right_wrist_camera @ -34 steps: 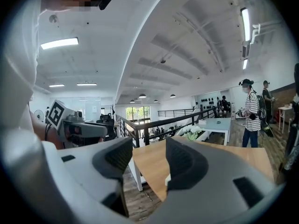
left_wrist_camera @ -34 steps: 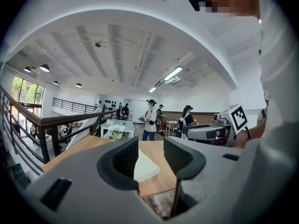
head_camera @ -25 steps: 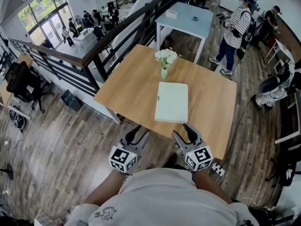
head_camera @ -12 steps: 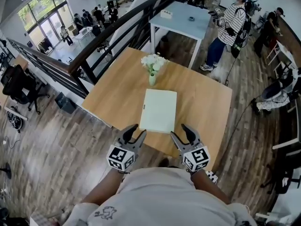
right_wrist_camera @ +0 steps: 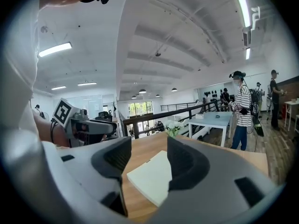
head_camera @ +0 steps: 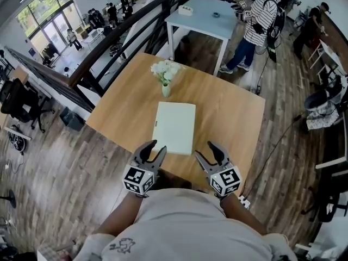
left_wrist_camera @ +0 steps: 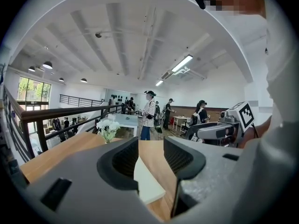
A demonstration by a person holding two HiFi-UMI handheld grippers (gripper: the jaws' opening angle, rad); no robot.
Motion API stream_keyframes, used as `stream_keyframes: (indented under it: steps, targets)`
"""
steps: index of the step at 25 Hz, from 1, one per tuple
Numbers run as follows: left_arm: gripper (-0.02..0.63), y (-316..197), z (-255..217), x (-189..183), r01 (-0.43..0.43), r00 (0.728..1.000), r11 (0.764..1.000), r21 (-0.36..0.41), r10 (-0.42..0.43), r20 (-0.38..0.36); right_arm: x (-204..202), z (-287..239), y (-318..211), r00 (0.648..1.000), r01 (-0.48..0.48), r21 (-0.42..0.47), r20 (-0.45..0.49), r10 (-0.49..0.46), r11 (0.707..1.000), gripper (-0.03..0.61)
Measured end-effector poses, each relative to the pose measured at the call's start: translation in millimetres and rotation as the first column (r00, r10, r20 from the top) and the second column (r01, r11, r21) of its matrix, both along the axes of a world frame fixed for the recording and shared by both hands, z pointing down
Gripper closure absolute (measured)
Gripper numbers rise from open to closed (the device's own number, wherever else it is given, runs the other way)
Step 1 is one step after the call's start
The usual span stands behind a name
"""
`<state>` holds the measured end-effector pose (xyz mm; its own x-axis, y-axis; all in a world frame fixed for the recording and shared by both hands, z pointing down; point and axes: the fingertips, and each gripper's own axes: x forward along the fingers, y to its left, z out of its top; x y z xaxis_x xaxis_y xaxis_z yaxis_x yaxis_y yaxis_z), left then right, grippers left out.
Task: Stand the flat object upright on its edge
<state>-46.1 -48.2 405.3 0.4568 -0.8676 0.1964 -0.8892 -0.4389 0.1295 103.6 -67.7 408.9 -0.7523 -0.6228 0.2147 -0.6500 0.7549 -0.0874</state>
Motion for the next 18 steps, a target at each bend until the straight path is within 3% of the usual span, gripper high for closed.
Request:
stream_keyframes:
  steps: [13,18]
  targets:
    - [0.456,-39.3,26.7,-5.6,0.003,1.000,0.998,-0.068,-0.002,0.002,-0.7,25.9,-39.2,1.000,-0.012,-0.095,-0.001,0.012,0.995,0.314]
    - [0.453,-63.2,52.4,-16.6,0.002,1.000,0.990,-0.139,-0.001,0.009,-11.5,41.8,-60.7,1.000,-0.009,-0.154,0.000,0.010,0.988,0.311]
